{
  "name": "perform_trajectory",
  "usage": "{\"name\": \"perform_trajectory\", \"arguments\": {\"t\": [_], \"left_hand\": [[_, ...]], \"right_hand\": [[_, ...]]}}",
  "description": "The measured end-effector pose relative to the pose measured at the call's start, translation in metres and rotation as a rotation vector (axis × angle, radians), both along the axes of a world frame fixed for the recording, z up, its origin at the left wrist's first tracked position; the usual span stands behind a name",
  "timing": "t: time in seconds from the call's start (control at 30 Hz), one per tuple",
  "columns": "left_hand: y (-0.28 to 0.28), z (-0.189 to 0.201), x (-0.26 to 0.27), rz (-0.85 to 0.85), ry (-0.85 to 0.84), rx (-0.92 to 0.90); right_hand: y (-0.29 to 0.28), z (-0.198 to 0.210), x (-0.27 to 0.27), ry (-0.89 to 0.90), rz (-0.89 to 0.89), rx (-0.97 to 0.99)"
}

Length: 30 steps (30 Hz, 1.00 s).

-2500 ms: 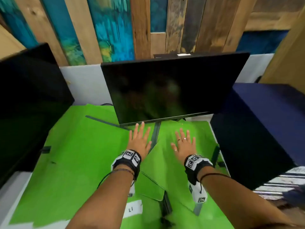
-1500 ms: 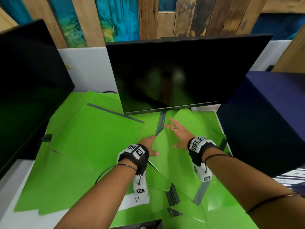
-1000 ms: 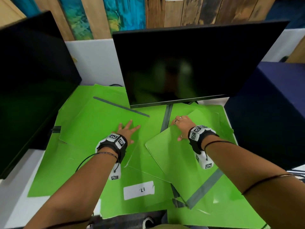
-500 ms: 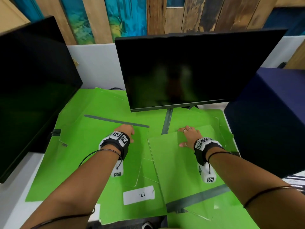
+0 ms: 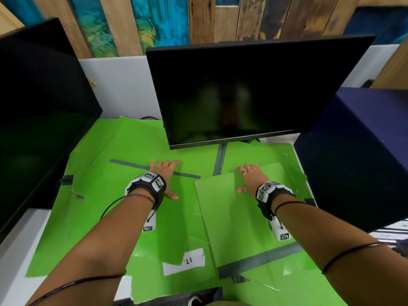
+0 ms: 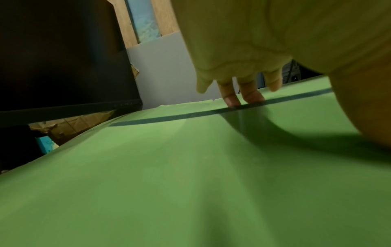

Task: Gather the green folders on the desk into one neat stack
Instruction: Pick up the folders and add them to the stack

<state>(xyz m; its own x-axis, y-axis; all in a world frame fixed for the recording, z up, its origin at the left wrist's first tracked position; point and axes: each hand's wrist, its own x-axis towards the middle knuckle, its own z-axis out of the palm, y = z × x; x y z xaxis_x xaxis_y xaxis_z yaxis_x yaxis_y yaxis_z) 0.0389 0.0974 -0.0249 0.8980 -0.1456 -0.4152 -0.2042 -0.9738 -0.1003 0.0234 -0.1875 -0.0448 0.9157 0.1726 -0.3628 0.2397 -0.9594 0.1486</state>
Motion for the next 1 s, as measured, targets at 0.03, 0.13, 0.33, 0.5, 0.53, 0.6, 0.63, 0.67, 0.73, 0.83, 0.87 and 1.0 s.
{"name": "perform_trajectory", "arguments": {"t": [0.03,0.13,0.33,0.5,0.53,0.6,0.63,0.67,0.73,0.83,0.87,1.0], "left_hand": [[0.001,0.001,0.000,0.008,0.004,0.009],[0.004,0.006,-0.001,0.051,0.031,-0.045],[0.029,0.023,-0.001,0.264,0.060,-0.250],[0.048,0.036,0.002,0.428,0.079,-0.330],[0.051,0.037,0.002,0.464,0.085,-0.354],[0.058,0.038,0.002,0.533,0.100,-0.375],[0.063,0.038,0.001,0.564,0.107,-0.369],[0.068,0.037,0.000,0.595,0.112,-0.362],[0.071,0.037,-0.005,0.635,0.131,-0.338],[0.067,0.040,-0.009,0.656,0.147,-0.332],[0.064,0.041,-0.008,0.659,0.141,-0.346],[0.044,0.039,-0.005,0.687,0.153,-0.462]], "right_hand": [[-0.001,0.001,0.000,-0.005,-0.015,-0.007],[-0.010,0.001,-0.001,-0.016,-0.125,-0.017],[-0.031,-0.006,-0.008,-0.007,-0.427,0.004],[-0.041,0.003,-0.006,-0.022,-0.684,0.091],[-0.044,0.006,-0.004,-0.022,-0.738,0.120],[-0.053,0.008,-0.002,-0.032,-0.845,0.181],[-0.056,0.009,-0.002,-0.037,-0.901,0.212],[-0.058,0.010,-0.002,-0.036,-0.955,0.242],[-0.062,0.009,-0.003,-0.023,-1.038,0.286],[-0.063,0.004,-0.007,0.012,-1.092,0.321],[-0.063,0.004,-0.007,0.031,-1.096,0.310],[-0.055,0.013,-0.017,0.092,-0.907,0.307]]}}
